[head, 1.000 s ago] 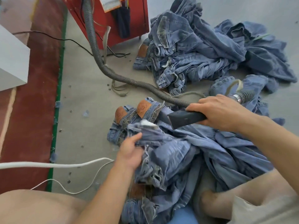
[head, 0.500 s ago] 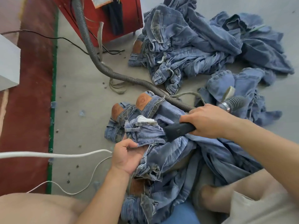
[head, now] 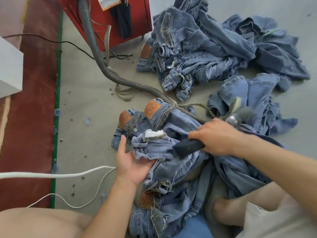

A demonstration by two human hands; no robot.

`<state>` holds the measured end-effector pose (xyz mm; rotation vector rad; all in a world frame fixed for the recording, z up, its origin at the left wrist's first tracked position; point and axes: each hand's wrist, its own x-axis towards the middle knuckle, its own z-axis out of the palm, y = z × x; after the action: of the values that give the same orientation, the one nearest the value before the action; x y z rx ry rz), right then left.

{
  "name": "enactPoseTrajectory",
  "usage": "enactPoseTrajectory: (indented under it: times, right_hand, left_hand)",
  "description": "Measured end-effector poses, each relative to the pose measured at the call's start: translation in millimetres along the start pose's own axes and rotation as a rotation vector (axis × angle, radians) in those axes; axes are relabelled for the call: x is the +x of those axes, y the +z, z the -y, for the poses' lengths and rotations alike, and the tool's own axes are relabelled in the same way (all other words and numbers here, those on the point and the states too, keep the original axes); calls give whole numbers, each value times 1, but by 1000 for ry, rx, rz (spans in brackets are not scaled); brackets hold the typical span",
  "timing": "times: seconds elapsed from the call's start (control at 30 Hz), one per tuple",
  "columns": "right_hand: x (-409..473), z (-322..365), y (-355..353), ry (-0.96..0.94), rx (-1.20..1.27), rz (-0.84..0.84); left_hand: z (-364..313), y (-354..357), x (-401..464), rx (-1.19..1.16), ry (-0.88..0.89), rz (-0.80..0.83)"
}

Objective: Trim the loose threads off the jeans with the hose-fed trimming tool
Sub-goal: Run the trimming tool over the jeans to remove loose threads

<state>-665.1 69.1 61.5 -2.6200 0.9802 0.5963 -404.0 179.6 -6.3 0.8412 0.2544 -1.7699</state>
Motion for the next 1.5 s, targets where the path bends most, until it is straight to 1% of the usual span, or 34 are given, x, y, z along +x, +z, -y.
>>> enactPoseTrajectory:
  times: [0.07,0.13,0.17,0.23,0.3,0.37,0.47,0.57,0.6,0.67,0.73,0.83,0.9,0.97,1.03,1.13,1.23,1.33,1.4,1.47,1.5]
  right_hand:
    - [-2,17,5,-92,58,36]
    - [-3,14,-2,-114,139,15]
    - [-3,7,-8,-77,184,-9]
    - [-6,-17,-22,56,287,-62]
    - [-10,-40,-32,174,361,-110]
    - [-13,-52,-34,216,383,-126]
    - [-10,-49,-27,174,326,-57]
    - [0,-38,-13,99,157,-30]
    - [3,-35,-8,78,97,-24]
    - [8,-30,-2,49,13,15]
    - [10,-25,3,40,-21,61]
    - [13,-10,8,-9,-58,103]
    - [17,5,9,-55,-13,87]
    - [20,15,3,-81,55,38]
    - [22,15,-10,-60,142,-10]
    - [19,-2,-29,28,238,-12]
    - [14,-19,-36,109,200,53]
    - [13,-8,-30,70,113,107]
    - [15,11,-20,-6,130,60]
    - [19,22,-18,-52,241,-49]
    - [22,22,-20,-46,301,-110]
  left_hand:
    - [-2,1,1,58,-115,-18]
    - [-2,-2,-1,99,-169,-77]
    - [-3,-5,-3,131,-171,-115]
    - [-3,-11,-5,213,-176,-159]
    - [-4,-16,-9,282,-189,-152]
    - [-4,-18,-12,326,-197,-131]
    - [-6,-19,-16,359,-231,-61]
    - [-8,-19,-17,373,-364,6]
    - [-6,-19,-17,403,-410,5]
    - [2,-16,-17,523,-449,-66]
    - [7,-18,-16,590,-407,-144]
    - [8,-28,-12,629,-243,-201]
    - [7,-27,-12,711,-156,-225]
    - [5,-26,-12,760,-106,-246]
    - [4,-24,-13,761,-92,-239]
    - [3,-21,-15,697,-78,-193]
    - [5,-20,-18,575,-64,-108]
    - [6,-22,-17,528,-57,-58]
    - [4,-23,-16,541,-60,-56]
    - [2,-21,-16,569,-66,-76]
    - [1,-21,-16,575,-71,-83]
